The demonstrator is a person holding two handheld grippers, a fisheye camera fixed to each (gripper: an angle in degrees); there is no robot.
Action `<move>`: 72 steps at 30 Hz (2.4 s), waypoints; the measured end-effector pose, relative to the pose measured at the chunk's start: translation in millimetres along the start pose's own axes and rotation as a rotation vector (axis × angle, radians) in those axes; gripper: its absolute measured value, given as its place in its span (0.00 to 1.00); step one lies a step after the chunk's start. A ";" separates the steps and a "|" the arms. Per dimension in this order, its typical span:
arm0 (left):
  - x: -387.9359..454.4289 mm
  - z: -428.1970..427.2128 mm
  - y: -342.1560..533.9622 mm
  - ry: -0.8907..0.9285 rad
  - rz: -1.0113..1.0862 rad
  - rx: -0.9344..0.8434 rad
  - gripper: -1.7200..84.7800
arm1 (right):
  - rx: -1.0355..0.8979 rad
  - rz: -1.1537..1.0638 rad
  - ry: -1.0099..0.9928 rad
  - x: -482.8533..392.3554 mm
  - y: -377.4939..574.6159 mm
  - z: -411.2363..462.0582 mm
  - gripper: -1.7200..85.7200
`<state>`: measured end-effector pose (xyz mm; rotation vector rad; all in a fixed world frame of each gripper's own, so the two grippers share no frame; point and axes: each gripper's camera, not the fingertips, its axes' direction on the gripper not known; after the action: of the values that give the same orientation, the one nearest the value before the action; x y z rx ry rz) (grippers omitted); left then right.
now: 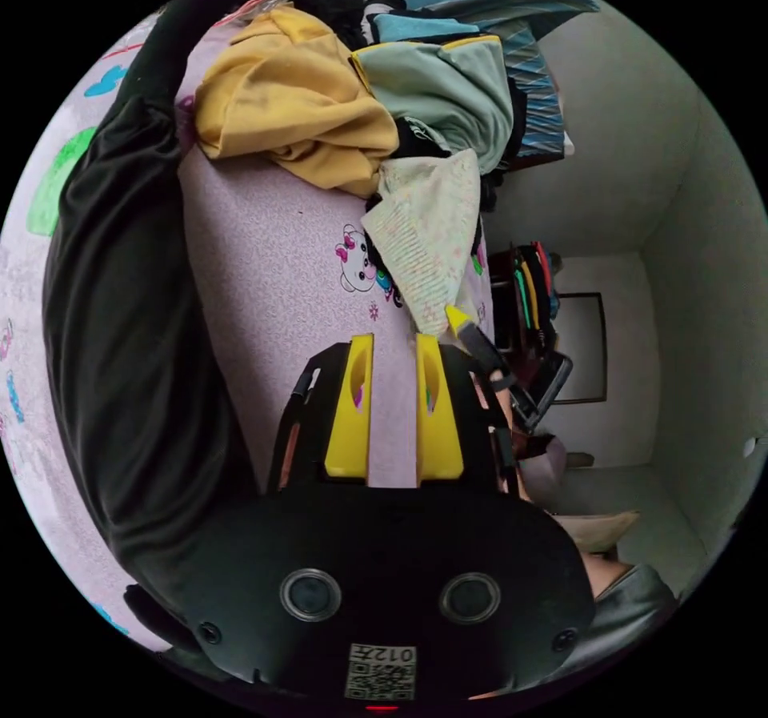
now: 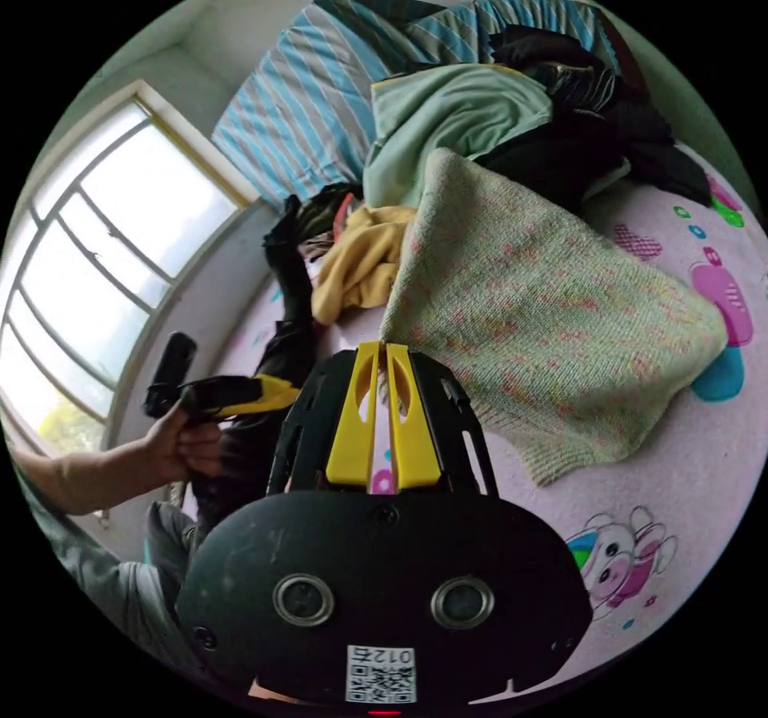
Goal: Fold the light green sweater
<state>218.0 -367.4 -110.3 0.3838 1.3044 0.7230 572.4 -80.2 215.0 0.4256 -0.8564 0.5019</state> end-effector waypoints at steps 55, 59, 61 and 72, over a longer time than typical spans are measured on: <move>-96.3 -372.7 287.0 -0.240 0.241 0.449 0.14 | -0.438 0.034 -0.196 -130.9 4.1 24.9 0.13; -52.8 -299.6 225.1 -0.146 0.409 0.266 0.15 | -0.426 0.091 -0.198 -117.4 6.7 29.7 0.06; -38.9 -282.6 204.1 -0.233 0.478 0.245 0.15 | -0.436 0.092 -0.229 -113.5 2.6 33.5 0.06; -150.9 -283.6 22.1 -0.176 0.195 0.170 0.16 | -0.494 0.041 -0.181 -86.5 -7.3 73.8 0.11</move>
<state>-73.9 -491.7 -55.0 0.7039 1.1752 0.7254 484.3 -147.2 188.2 -0.0017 -1.1278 0.2754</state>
